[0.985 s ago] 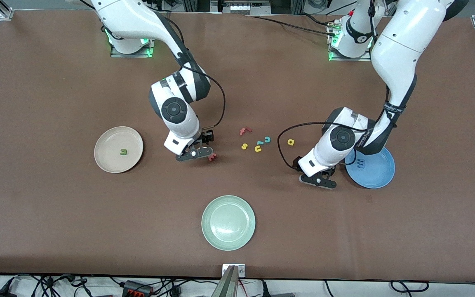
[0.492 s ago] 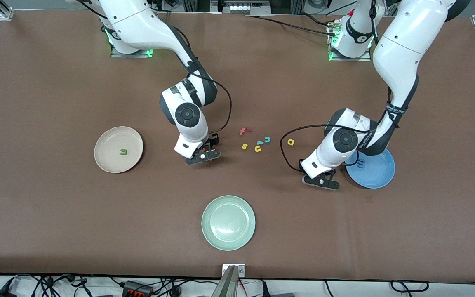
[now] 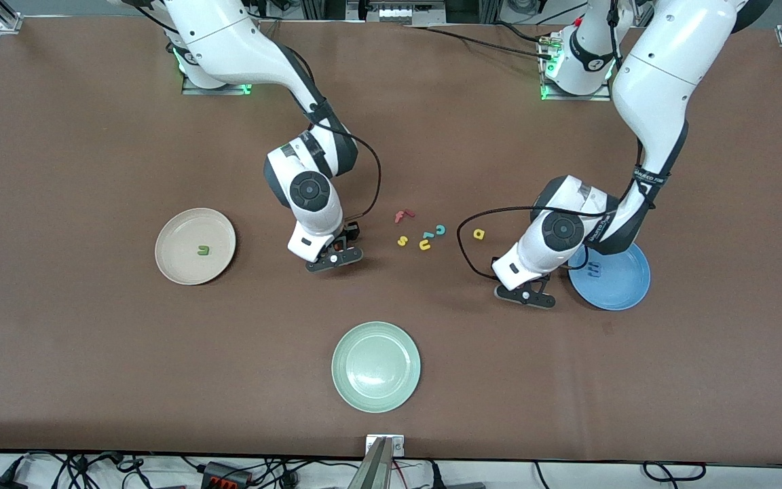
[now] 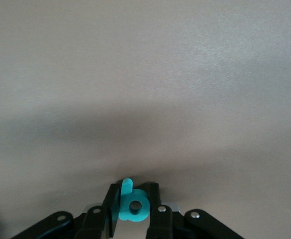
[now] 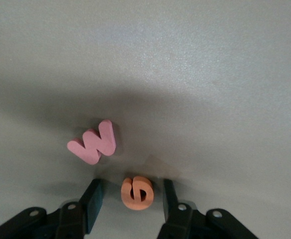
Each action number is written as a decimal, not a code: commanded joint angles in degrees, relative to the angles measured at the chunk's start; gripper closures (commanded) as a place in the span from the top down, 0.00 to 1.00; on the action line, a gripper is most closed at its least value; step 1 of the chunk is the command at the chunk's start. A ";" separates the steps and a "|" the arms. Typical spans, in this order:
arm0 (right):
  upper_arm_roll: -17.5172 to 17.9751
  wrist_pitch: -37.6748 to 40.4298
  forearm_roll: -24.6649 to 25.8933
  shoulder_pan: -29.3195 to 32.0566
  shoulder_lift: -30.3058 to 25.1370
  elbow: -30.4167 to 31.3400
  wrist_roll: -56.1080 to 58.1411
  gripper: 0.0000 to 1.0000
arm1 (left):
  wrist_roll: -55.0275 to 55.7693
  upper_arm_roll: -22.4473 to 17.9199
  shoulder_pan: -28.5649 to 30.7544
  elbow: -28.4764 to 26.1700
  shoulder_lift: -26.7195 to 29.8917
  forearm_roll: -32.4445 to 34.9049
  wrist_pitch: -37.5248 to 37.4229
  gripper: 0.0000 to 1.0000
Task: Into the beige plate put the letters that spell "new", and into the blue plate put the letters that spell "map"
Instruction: 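Release the orange e on the beige plate while the left releases b on blue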
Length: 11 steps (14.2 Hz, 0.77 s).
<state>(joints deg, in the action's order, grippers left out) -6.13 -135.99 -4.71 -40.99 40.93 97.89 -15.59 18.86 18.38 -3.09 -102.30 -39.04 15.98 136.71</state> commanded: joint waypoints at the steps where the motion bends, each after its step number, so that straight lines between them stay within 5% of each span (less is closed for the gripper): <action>1: -0.46 -0.33 0.58 -0.49 0.99 -1.04 0.04 0.54 | 0.83 0.26 2.12 0.86 5.97 1.95 -8.18 0.08; 5: -0.46 -0.16 0.41 -0.41 0.73 -1.12 0.47 0.20 | -4.86 0.00 7.65 2.45 9.94 1.95 -20.41 0.08; 9: -1.08 2.46 -0.03 1.34 -2.68 -1.74 0.04 0.17 | -7.95 -0.18 13.97 -1.14 9.33 2.12 -20.71 0.09; 11: -2.04 9.22 -0.03 6.86 -7.07 -1.83 0.65 0.17 | -8.04 -0.36 15.91 -5.00 8.98 3.08 -15.98 0.11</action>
<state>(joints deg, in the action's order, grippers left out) -8.33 -132.74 -4.73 -39.63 39.26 95.55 -15.74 11.29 17.51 11.08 -103.30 -30.13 16.37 116.73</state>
